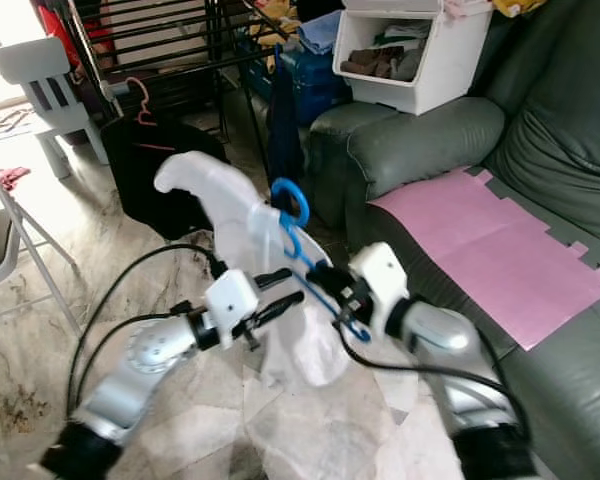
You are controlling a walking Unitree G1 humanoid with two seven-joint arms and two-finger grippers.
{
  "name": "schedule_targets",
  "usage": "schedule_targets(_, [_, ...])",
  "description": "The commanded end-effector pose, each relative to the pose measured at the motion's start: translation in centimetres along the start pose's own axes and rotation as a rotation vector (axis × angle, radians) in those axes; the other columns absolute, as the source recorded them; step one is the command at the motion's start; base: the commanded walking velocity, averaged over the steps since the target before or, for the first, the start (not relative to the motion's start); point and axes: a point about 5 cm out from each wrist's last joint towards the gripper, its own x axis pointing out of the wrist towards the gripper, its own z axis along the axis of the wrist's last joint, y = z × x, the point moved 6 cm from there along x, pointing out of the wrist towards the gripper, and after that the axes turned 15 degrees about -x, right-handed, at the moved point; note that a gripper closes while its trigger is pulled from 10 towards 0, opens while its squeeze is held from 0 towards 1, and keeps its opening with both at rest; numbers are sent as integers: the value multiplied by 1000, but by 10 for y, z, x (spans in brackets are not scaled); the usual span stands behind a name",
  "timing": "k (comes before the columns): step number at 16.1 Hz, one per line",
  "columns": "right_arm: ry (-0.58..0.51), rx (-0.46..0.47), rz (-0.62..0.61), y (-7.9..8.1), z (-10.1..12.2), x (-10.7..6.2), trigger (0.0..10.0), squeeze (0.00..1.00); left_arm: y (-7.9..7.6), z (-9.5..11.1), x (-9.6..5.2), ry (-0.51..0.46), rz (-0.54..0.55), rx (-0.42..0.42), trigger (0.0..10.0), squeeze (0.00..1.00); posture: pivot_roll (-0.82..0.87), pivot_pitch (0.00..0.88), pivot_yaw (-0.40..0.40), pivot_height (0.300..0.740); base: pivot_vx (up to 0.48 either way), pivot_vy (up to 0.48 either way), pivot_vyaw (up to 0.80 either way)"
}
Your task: Hang hanger
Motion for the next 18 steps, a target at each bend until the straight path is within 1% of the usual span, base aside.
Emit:
schedule_targets(1, [-79, -5, 41, 3, 20, 1, 10000, 0, 3, 7, -3, -13, -9, 33, 10000, 1000, -167, 0, 45, 740, 0, 0, 0])
schedule_targets(3, [-67, 5, 101, 10, 17, -8, 10000, 0, 17, 14, -12, -26, 23, 67, 10000, 1000, -163, 0, 47, 740, 0, 0, 0])
schedule_targets(5, [5, -22, 178, 17, 2, -26, 10000, 0, 44, 24, -33, -10, 51, 169, 10000, 1000, -150, 0, 52, 740, 0, 0, 0])
schedule_targets(6, [29, -40, 200, 17, -2, -31, 10000, 0, 48, 26, -40, 11, 35, 207, 10000, 1000, -150, 0, 52, 740, 0, 0, 0])
schedule_targets(7, [61, -60, 199, 13, -8, -35, 10000, 0, 48, 28, -44, 19, 12, 226, 10000, 1000, -150, 0, 52, 740, 0, 0, 0])
schedule_targets(9, [88, -81, 197, 8, -13, -39, 10000, 0, 48, 32, -47, 15, 1, 230, 10000, 1000, -149, 0, 51, 740, 0, 0, 0])
schedule_targets(10, [97, -91, 204, 4, -15, -41, 10000, 0, 52, 30, -49, 29, -1, 242, 10000, 1000, -147, 0, 49, 740, 0, 0, 0])
schedule_targets(11, [97, -107, 225, 5, -14, -41, 10000, 0, 55, 23, -52, 57, -4, 268, 10000, 1000, -147, 0, 49, 740, 0, 0, 0])
schedule_targets(12, [92, -121, 264, 9, -11, -42, 10000, 0, 58, 14, -54, 85, -5, 271, 10000, 1000, -142, 0, 44, 740, 0, 0, 0])
schedule_targets(14, [106, -175, 385, 22, -9, -48, 10000, 0, 61, -2, -53, 142, -22, 280, 10000, 1000, -145, 0, 44, 740, 0, 0, 0])
schedule_targets(16, [119, -214, 444, 26, -9, -54, 10000, 0, 63, -11, -51, 179, -32, 281, 10000, 1000, -151, 0, 45, 740, 0, 0, 0])
schedule_targets(17, [129, -237, 460, 26, -10, -56, 10000, 0, 64, -16, -50, 200, -49, 282, 9490, 1000, -154, 0, 46, 740, 0, 0, 0])
schedule_targets(18, [142, -266, 469, 24, -11, -59, 10000, 0, 64, -20, -49, 223, -72, 289, 2627, 169, -160, 0, 47, 740, 0, 0, 0])
